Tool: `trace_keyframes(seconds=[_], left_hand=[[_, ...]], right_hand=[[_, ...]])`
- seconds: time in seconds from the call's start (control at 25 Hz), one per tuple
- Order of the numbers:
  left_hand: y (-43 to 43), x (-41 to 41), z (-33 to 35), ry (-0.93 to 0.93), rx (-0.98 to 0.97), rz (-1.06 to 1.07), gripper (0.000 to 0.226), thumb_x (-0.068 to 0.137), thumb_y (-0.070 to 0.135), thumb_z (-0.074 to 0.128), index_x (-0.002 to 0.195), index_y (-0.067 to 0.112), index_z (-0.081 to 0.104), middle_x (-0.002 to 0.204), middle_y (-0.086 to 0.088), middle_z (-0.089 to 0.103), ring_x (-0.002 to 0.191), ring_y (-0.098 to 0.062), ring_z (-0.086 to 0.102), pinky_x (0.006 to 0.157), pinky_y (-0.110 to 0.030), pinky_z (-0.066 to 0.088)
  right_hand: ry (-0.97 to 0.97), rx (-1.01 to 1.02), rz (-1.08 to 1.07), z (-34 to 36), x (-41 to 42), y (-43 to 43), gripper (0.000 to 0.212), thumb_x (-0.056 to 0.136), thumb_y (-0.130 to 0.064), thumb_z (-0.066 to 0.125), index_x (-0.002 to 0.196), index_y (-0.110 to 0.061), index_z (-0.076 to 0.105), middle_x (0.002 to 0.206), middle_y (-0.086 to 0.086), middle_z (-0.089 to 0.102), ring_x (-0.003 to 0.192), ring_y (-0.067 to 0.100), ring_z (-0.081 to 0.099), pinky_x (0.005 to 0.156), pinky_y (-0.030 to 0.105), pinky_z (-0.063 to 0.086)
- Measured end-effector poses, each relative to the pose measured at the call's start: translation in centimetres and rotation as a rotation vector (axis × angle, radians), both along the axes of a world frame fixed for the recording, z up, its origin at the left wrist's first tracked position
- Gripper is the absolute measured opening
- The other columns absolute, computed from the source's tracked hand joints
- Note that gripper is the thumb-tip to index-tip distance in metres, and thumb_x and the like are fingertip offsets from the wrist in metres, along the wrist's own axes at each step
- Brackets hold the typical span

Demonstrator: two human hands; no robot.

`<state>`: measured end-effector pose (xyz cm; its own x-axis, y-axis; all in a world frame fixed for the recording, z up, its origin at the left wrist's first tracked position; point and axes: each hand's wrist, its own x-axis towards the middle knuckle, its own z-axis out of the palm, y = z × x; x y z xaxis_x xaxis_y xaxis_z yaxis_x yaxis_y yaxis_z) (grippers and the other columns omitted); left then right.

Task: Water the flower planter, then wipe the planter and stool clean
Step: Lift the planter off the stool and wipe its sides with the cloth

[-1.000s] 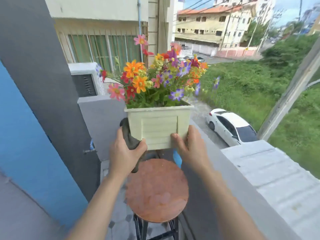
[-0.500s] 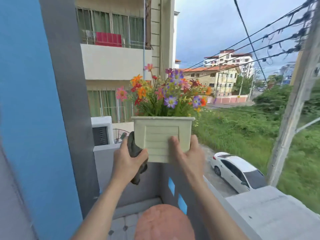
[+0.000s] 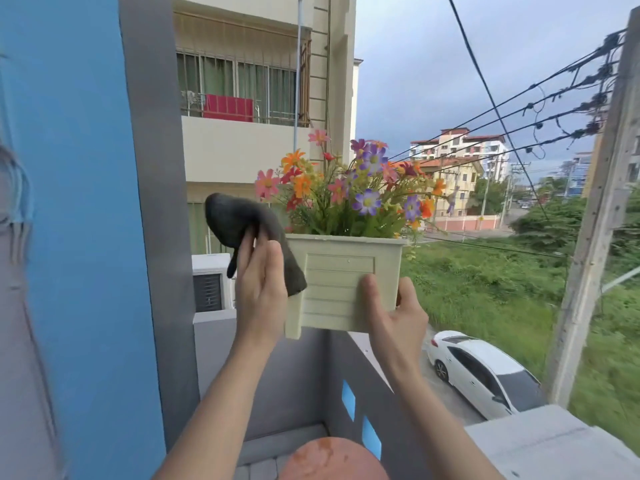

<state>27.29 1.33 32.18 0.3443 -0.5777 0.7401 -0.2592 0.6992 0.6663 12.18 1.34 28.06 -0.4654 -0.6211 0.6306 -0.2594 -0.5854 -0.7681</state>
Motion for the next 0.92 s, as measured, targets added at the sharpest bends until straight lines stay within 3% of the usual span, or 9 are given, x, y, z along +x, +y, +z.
trace_keyframes(seconds=[0.08, 0.16, 0.24, 0.32, 0.44, 0.6, 0.76, 0.84, 0.92], left_hand=[[-0.3, -1.0, -0.1, -0.263, -0.016, 0.134, 0.045, 0.095, 0.046, 0.028, 0.14, 0.042, 0.028, 0.153, 0.001, 0.028, 0.137, -0.001, 0.018, 0.102, -0.018, 0.019], [0.1, -1.7, -1.9, -0.321, -0.046, 0.256, 0.047, 0.097, 0.036, 0.034, 0.141, 0.019, 0.04, 0.141, -0.015, 0.045, 0.13, -0.02, 0.029, 0.1, -0.028, 0.027], [0.7, -2.5, -5.5, -0.505, -0.16, 0.426, 0.037, 0.095, 0.027, 0.041, 0.115, 0.007, 0.065, 0.113, -0.019, 0.063, 0.106, -0.036, 0.043, 0.095, -0.045, 0.038], [1.4, -2.7, -7.4, -0.6, -0.162, 0.47, 0.029, 0.092, 0.025, 0.046, 0.088, 0.009, 0.07, 0.088, -0.015, 0.064, 0.088, -0.034, 0.043, 0.08, -0.049, 0.043], [0.4, -2.3, -3.3, -0.481, -0.113, 0.447, 0.031, 0.094, 0.033, 0.041, 0.11, 0.018, 0.062, 0.11, -0.014, 0.063, 0.106, -0.039, 0.045, 0.093, -0.048, 0.039], [-0.2, -1.8, -0.4, -0.419, -0.104, 0.31, 0.045, 0.095, 0.037, 0.033, 0.139, 0.03, 0.042, 0.148, -0.019, 0.034, 0.128, -0.036, 0.037, 0.104, -0.039, 0.03], [0.9, -2.3, -7.6, -0.58, -0.199, 0.397, 0.03, 0.092, 0.021, 0.045, 0.11, 0.012, 0.068, 0.11, -0.016, 0.057, 0.098, -0.04, 0.048, 0.09, -0.048, 0.042], [0.8, -2.3, -7.0, -0.537, -0.232, 0.413, 0.027, 0.092, 0.024, 0.046, 0.103, 0.012, 0.068, 0.106, -0.015, 0.059, 0.096, -0.038, 0.047, 0.091, -0.044, 0.04], [0.4, -2.4, -3.6, -0.453, -0.247, 0.476, 0.024, 0.094, 0.027, 0.046, 0.111, 0.017, 0.058, 0.116, -0.02, 0.055, 0.104, -0.04, 0.046, 0.094, -0.04, 0.034]], right_hand=[[0.009, 0.002, 0.01, 0.3, 0.5, 0.3, 0.044, 0.078, -0.058, 0.06, 0.074, -0.014, 0.052, 0.069, 0.012, 0.061, 0.06, 0.018, 0.049, 0.06, 0.033, 0.043], [0.001, -0.014, 0.009, 0.9, 0.6, 0.7, 0.047, 0.078, -0.058, 0.059, 0.074, -0.012, 0.05, 0.066, 0.014, 0.057, 0.057, 0.014, 0.043, 0.057, 0.033, 0.04], [-0.02, -0.041, 0.004, 1.9, 0.3, 1.0, 0.05, 0.08, -0.055, 0.061, 0.074, -0.006, 0.049, 0.059, 0.008, 0.05, 0.052, 0.008, 0.037, 0.051, 0.025, 0.034], [-0.027, -0.061, 0.021, 2.6, -0.1, 1.2, 0.05, 0.083, -0.048, 0.065, 0.074, -0.002, 0.046, 0.057, 0.001, 0.045, 0.049, 0.005, 0.034, 0.048, 0.02, 0.031], [0.029, -0.062, 0.005, 2.5, -0.2, 1.3, 0.055, 0.08, -0.056, 0.062, 0.075, -0.003, 0.048, 0.061, 0.015, 0.052, 0.053, 0.013, 0.039, 0.054, 0.034, 0.037], [-0.007, -0.049, -0.002, 2.5, 0.2, 1.1, 0.057, 0.078, -0.061, 0.058, 0.077, -0.004, 0.05, 0.069, 0.021, 0.057, 0.06, 0.026, 0.046, 0.062, 0.042, 0.045], [-0.033, -0.089, -0.012, 3.4, -0.3, 0.8, 0.049, 0.08, -0.053, 0.061, 0.073, -0.006, 0.047, 0.059, -0.001, 0.045, 0.051, 0.005, 0.035, 0.051, 0.02, 0.032], [-0.012, -0.101, -0.013, 3.5, -0.3, 0.6, 0.051, 0.08, -0.055, 0.062, 0.075, -0.006, 0.049, 0.059, 0.005, 0.05, 0.052, 0.007, 0.039, 0.052, 0.022, 0.034], [0.012, -0.102, -0.013, 3.4, 0.1, 0.5, 0.056, 0.079, -0.059, 0.061, 0.076, -0.005, 0.047, 0.066, 0.018, 0.055, 0.056, 0.017, 0.041, 0.057, 0.036, 0.041]])
